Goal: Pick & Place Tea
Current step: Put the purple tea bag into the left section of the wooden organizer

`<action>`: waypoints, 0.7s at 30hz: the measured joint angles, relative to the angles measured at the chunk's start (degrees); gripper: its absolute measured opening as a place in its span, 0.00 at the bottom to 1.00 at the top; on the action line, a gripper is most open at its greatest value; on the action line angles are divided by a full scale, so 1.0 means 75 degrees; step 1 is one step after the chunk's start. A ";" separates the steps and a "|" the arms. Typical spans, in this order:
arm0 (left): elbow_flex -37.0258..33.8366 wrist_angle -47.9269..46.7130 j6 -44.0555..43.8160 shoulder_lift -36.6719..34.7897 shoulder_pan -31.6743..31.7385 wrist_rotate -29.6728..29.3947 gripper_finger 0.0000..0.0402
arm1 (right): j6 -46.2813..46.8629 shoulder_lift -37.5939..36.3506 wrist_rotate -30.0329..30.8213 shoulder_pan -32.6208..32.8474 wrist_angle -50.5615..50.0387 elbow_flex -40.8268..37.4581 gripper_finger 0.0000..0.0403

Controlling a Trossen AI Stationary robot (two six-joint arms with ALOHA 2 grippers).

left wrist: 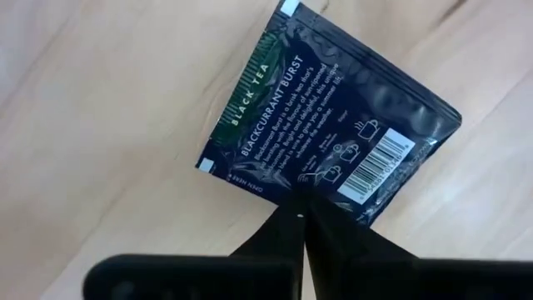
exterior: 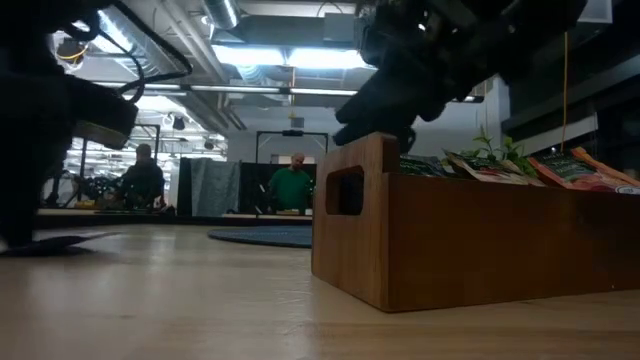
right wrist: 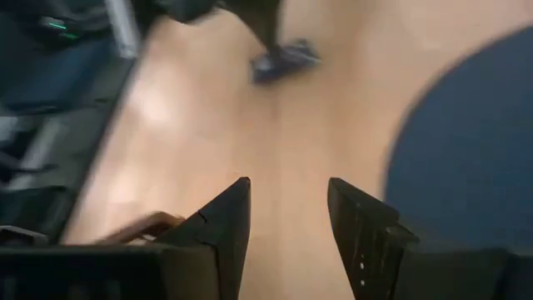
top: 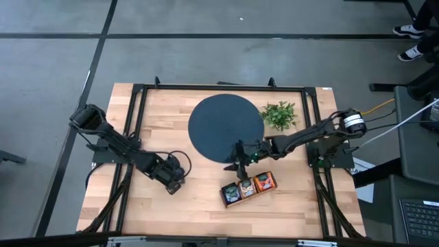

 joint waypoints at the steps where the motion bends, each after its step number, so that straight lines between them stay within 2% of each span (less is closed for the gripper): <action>1: -0.0007 0.0079 -0.0055 0.0007 0.0057 -0.0049 0.01 | 0.0015 0.0084 -0.0326 -0.0065 0.0240 0.0003 0.40; 5: -0.0060 0.0637 -0.0127 0.0062 0.0360 -0.0765 0.01 | 0.0356 0.0355 -0.1215 -0.0403 0.0940 0.0000 0.40; 10: -0.0072 0.1529 0.0631 0.0279 0.0769 -0.1279 0.01 | 0.0783 0.0514 -0.1760 -0.0918 0.1132 0.0006 0.40; 17: -0.0028 0.2894 0.1049 0.1071 0.1245 -0.1696 0.01 | 0.1018 0.0695 -0.1958 -0.1237 0.1134 0.0006 0.40; 21: -0.0059 0.3457 0.1406 0.1206 0.1294 -0.2017 0.01 | 0.1163 0.1012 -0.1933 -0.1234 0.0959 0.0183 0.40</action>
